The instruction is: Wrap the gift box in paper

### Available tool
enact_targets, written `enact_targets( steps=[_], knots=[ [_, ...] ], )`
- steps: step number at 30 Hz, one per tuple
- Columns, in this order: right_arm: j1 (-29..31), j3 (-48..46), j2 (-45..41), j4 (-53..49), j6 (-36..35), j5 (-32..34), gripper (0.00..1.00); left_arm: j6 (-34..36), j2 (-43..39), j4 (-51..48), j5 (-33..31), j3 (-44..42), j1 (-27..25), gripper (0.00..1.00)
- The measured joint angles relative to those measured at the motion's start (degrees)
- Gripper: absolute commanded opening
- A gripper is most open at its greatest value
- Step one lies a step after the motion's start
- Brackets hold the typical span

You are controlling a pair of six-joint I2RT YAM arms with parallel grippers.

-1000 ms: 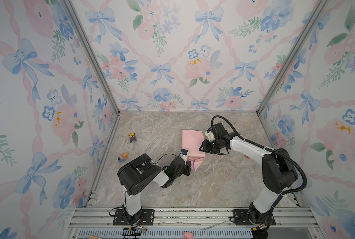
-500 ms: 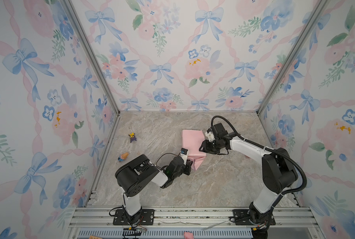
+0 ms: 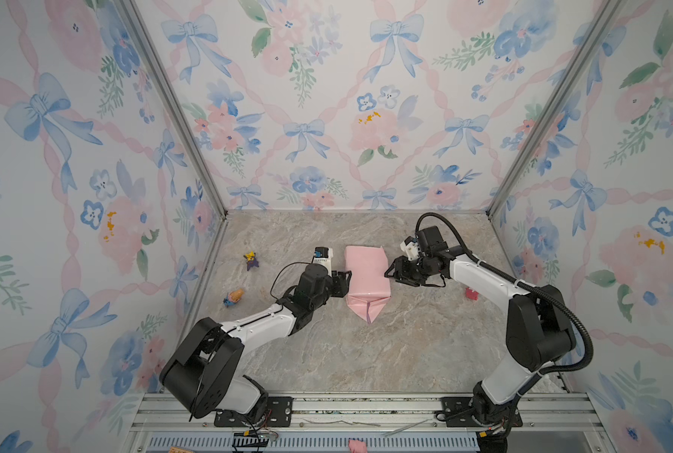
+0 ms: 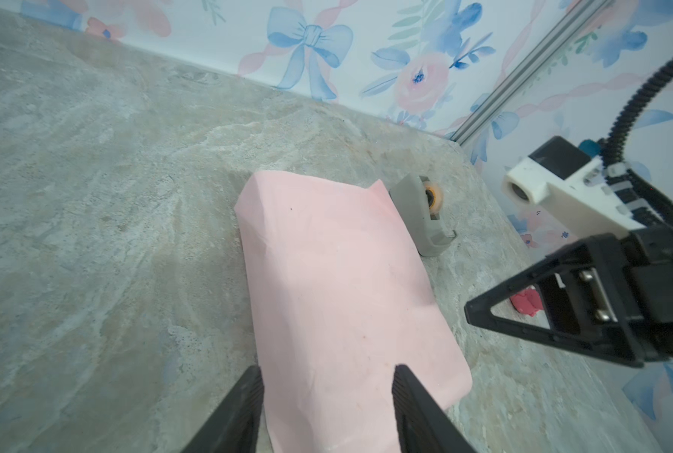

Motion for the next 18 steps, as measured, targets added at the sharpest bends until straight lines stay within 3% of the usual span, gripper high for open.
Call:
enact_targets(
  steps=[8, 18],
  knots=[
    [-0.24, 3.26, 5.86, -0.42, -0.04, -1.77, 0.48, -3.43, 12.81, -4.39, 8.46, 9.86, 1.49, 0.5],
    [0.26, 5.66, 9.11, -2.08, -1.31, -1.75, 0.34, -6.43, 14.1, -5.05, 10.23, 7.52, 2.19, 0.49]
  ],
)
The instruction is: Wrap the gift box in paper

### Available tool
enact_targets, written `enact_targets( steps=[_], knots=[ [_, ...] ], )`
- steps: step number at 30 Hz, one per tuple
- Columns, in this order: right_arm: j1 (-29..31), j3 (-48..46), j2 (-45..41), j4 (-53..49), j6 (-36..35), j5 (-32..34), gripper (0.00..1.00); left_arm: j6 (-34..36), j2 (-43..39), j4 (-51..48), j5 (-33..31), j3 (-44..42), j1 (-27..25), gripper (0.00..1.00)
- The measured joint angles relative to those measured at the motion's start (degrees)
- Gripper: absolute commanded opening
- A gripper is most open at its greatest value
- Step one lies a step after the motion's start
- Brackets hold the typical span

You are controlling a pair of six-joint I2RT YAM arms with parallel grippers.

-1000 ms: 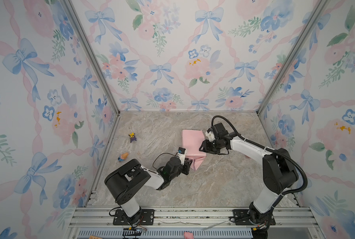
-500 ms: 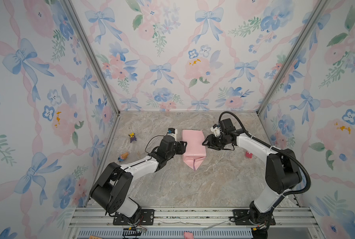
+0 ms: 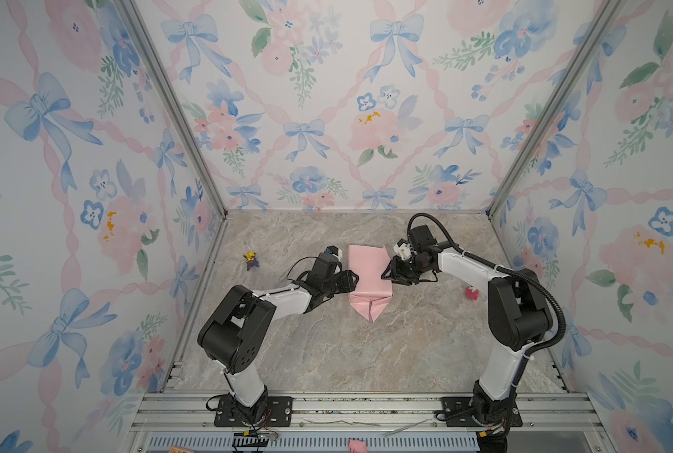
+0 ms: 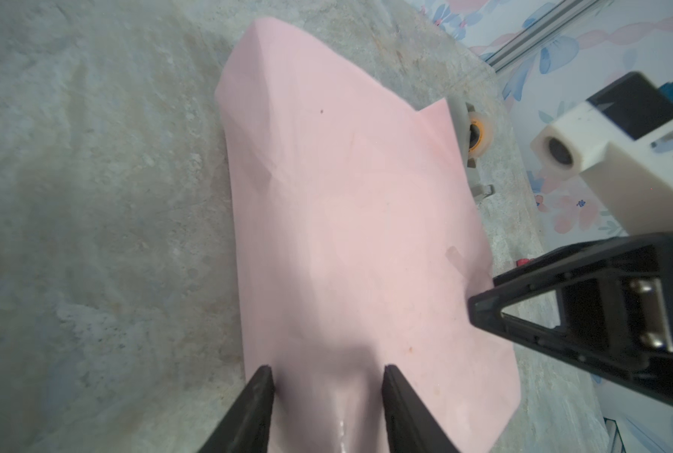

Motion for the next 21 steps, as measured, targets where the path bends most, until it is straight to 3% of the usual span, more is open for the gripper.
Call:
enact_targets(
  steps=[13, 21],
  knots=[
    [1.51, 3.21, 2.8, -0.72, -2.6, -1.49, 0.27, -3.93, -2.67, 7.45, 0.63, -6.56, 0.28, 0.41],
    [3.54, 9.35, 7.28, -2.62, -7.1, -3.21, 0.29, -6.49, -11.87, 9.73, -2.47, -16.76, -3.3, 0.42]
  ],
)
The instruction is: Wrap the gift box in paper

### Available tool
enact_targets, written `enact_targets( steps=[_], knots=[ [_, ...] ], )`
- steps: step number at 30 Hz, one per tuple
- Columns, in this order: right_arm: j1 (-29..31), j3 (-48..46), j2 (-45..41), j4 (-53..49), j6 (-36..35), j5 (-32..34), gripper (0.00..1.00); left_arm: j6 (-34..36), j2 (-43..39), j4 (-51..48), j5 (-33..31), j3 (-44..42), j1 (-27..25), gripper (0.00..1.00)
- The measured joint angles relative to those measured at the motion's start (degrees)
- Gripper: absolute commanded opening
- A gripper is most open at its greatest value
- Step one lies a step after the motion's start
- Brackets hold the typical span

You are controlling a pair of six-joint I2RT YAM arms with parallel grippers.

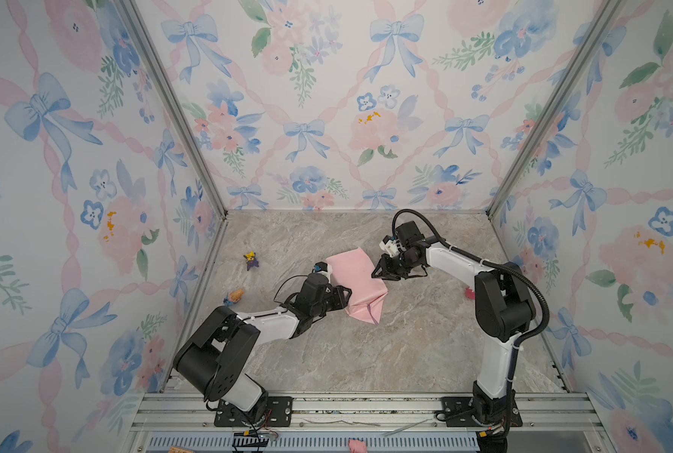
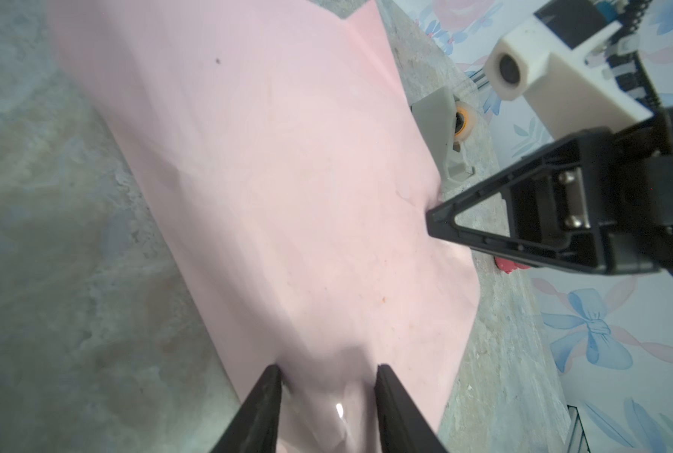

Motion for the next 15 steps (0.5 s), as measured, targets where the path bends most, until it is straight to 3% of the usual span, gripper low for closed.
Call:
enact_targets(
  steps=[6, 11, 15],
  knots=[
    [1.18, 3.23, 2.32, 0.5, -1.14, -0.68, 0.46, -1.64, -4.57, 1.38, -2.38, -4.52, -4.46, 0.47],
    [0.2, 0.96, 0.42, 4.15, 1.46, -0.17, 0.47, 0.72, -13.6, -2.25, -6.1, -5.62, -5.79, 0.45],
    [-3.61, -7.96, -9.66, 8.28, 4.81, 0.98, 0.45, 7.41, -19.08, -7.34, -9.84, -2.29, -5.77, 0.39]
  ],
)
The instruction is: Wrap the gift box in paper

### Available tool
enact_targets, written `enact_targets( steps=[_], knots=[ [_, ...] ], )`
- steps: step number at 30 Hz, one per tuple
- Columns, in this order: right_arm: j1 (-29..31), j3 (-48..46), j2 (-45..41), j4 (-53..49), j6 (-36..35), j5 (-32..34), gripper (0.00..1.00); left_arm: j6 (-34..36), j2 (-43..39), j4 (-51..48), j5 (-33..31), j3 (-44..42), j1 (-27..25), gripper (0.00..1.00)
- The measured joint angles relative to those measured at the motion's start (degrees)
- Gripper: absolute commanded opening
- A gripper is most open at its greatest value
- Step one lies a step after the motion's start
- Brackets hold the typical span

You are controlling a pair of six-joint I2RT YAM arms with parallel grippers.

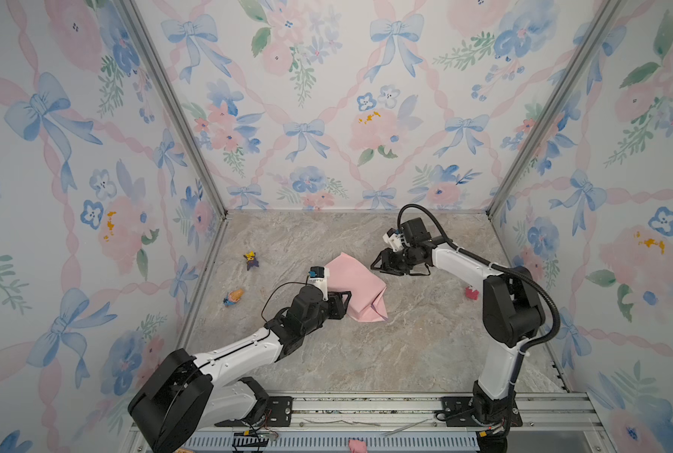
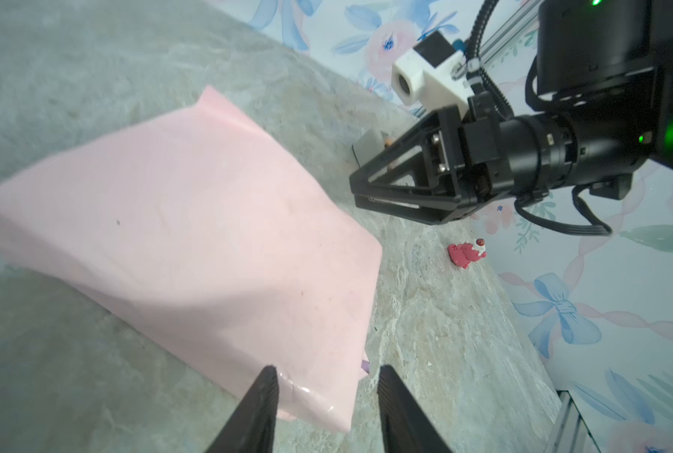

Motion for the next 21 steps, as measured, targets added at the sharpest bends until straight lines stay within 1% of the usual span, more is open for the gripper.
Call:
enact_targets(
  steps=[2, 4, 7, 10, 15, 18, 21],
  knots=[
    [-1.68, -4.55, -6.29, 1.86, 1.6, 0.79, 0.45, 4.2, 0.55, -2.69, -0.61, 3.61, 0.17, 0.35],
    [-2.64, -9.31, -12.98, 3.06, 3.69, 1.62, 0.44, 8.48, 3.3, -5.38, -0.22, 8.48, 0.68, 0.29],
    [-2.21, -16.63, -20.55, 4.74, 8.09, 1.92, 0.45, 13.46, 10.38, -8.24, 1.64, 16.55, 1.7, 0.27],
    [-1.42, -24.98, -26.01, 5.53, 13.16, 2.69, 0.46, 16.65, 17.2, -9.64, 4.11, 22.03, 2.73, 0.25],
    [0.74, -34.4, -30.29, 6.25, 21.2, 3.67, 0.45, 19.1, 25.07, -10.78, 7.5, 24.37, 3.65, 0.25],
    [3.5, -38.99, -30.42, 10.45, 27.12, 4.02, 0.45, 19.39, 27.98, -11.1, 9.05, 24.26, 4.04, 0.25],
    [6.8, -41.97, -28.98, 14.01, 32.68, 4.17, 0.45, 19.3, 29.0, -10.88, 10.19, 23.8, 4.74, 0.25]
  ],
)
